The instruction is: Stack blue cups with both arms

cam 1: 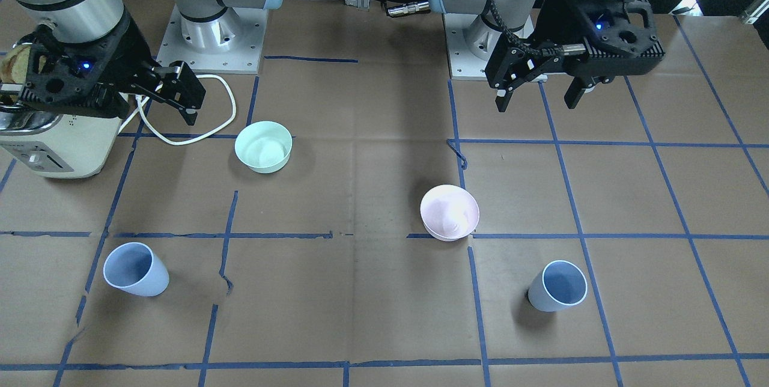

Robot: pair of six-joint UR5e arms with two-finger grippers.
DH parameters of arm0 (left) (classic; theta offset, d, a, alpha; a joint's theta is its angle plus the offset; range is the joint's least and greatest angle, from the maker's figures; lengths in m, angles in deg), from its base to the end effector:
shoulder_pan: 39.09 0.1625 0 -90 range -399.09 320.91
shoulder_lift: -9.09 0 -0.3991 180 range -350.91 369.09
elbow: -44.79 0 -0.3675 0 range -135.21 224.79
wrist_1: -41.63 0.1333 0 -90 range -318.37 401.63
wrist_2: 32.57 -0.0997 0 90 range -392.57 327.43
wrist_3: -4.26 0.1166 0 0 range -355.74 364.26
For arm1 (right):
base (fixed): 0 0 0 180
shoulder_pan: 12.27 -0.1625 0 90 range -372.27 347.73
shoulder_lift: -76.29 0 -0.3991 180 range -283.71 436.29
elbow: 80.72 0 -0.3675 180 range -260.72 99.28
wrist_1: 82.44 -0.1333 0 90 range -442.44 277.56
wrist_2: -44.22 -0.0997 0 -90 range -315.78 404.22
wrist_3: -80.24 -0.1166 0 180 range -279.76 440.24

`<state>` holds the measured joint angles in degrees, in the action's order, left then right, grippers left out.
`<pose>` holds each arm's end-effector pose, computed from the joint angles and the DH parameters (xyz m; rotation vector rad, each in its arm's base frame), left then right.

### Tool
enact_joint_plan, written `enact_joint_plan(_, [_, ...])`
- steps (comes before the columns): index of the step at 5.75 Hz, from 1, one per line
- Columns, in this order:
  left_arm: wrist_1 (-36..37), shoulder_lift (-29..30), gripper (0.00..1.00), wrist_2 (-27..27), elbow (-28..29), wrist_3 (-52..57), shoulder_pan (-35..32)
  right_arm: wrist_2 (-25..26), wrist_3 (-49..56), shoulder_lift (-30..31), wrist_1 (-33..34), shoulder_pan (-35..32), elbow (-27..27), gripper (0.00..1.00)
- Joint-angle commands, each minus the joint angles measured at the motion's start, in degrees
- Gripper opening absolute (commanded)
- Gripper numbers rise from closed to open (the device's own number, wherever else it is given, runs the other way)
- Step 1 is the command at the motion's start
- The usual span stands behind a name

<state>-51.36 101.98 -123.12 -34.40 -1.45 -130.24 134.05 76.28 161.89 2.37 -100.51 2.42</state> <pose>-0.1421 -0.4907 0.5041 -0.1253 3.1317 -0.1356 0.1185 -0.4957 0.4550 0.1567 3.1347 0.0749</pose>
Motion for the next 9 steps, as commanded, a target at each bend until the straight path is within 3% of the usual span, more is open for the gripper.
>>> enact_joint_plan(1, [-0.2,-0.1,0.99,-0.1,0.1,0.0,0.0,-0.1,-0.2,0.0,0.0,0.0,0.0,1.0])
enact_joint_plan(5, [-0.6,-0.1,0.99,-0.1,0.5,0.0,0.2,0.3,0.6,-0.8,1.0,0.4,-0.8,1.0])
enact_joint_plan(6, [-0.8,-0.2,0.99,-0.2,0.4,0.3,0.3,0.5,3.1,-2.0,6.8,3.0,-1.1,1.0])
enact_joint_plan(8, [-0.7,0.2,0.99,0.5,-0.5,3.1,5.8,-0.2,19.4,-6.0,13.4,13.9,-1.2,1.0])
enact_joint_plan(9, [0.0,1.8,0.99,0.6,-0.5,6.3,7.7,-0.3,19.5,-7.6,15.0,14.1,-1.0,1.0])
